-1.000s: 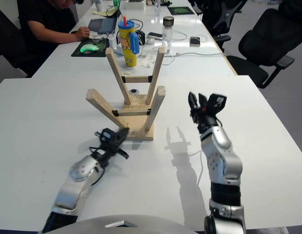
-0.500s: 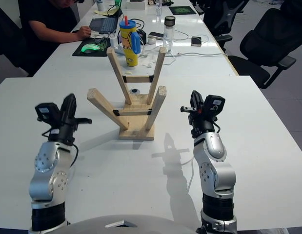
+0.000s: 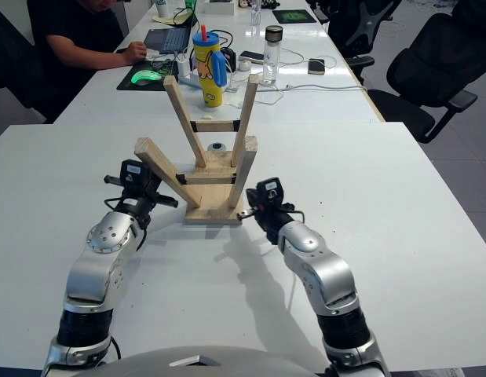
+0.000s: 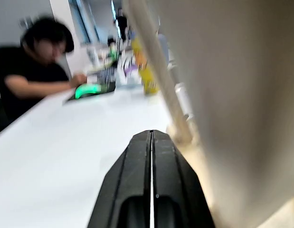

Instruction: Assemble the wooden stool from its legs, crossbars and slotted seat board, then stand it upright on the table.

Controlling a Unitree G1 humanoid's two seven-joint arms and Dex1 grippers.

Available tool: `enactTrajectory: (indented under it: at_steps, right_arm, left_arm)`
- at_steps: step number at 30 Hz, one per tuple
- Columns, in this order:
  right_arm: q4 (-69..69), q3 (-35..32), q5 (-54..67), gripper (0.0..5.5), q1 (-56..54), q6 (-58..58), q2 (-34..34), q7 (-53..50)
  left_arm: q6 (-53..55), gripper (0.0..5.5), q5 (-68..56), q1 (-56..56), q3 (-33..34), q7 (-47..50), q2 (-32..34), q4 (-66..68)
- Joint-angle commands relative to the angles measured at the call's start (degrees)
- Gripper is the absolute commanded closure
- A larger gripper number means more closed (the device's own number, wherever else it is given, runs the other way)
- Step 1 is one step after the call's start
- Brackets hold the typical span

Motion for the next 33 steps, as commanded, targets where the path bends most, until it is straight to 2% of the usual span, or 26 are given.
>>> enactTrajectory:
  at_steps: [1, 4, 8, 14, 18, 22, 26, 28, 33]
  right_arm:
    - [6.6, -4.6, -0.3, 5.49, -2.0, -4.1, -2.6, 4.3]
    - [12.9, -8.6, 0.4, 5.49, -7.8, -12.0, -2.3, 7.7]
    - [21.6, -10.1, 2.4, 5.49, -17.3, -23.6, -0.8, 16.5]
    - [29.7, -4.4, 5.3, 5.49, -23.9, -29.5, 0.0, 36.4]
    - [26.6, -0.4, 7.4, 5.49, -22.6, -28.0, 0.4, 44.7]
    - [23.4, 3.6, 7.1, 5.49, -19.5, -26.3, 2.1, 45.6]
    - [21.9, 6.8, 5.5, 5.49, -17.0, -26.2, 5.9, 42.3]
    - [23.1, 7.6, 2.6, 5.49, -16.2, -26.6, 8.5, 36.7]
    - [19.7, 6.6, 0.2, 5.49, -11.2, -24.8, 12.3, 26.5]
  left_arm:
    - [-2.1, 5.5, -1.5, 4.8, 4.9, -3.7, 3.4, 4.6]
    - [-6.2, 5.5, -2.6, 6.0, 5.0, -12.0, 9.1, 8.3]
    - [-7.1, 5.5, -5.3, 3.9, -4.2, -32.1, 17.6, 10.1]
    - [1.9, 5.5, -5.0, -1.3, -9.2, -38.8, 21.0, 12.5]
    - [3.4, 5.5, -1.8, -5.1, -11.7, -36.7, 19.9, 16.7]
    - [3.1, 5.5, 0.2, -6.0, -14.1, -34.6, 18.0, 18.2]
    - [2.2, 5.5, 1.3, -6.9, -13.6, -29.8, 14.2, 19.5]
    - [1.4, 5.5, 2.1, -7.4, -12.8, -27.6, 13.2, 20.7]
    - [-0.9, 5.5, 3.7, -7.5, -9.3, -21.1, 11.4, 20.6]
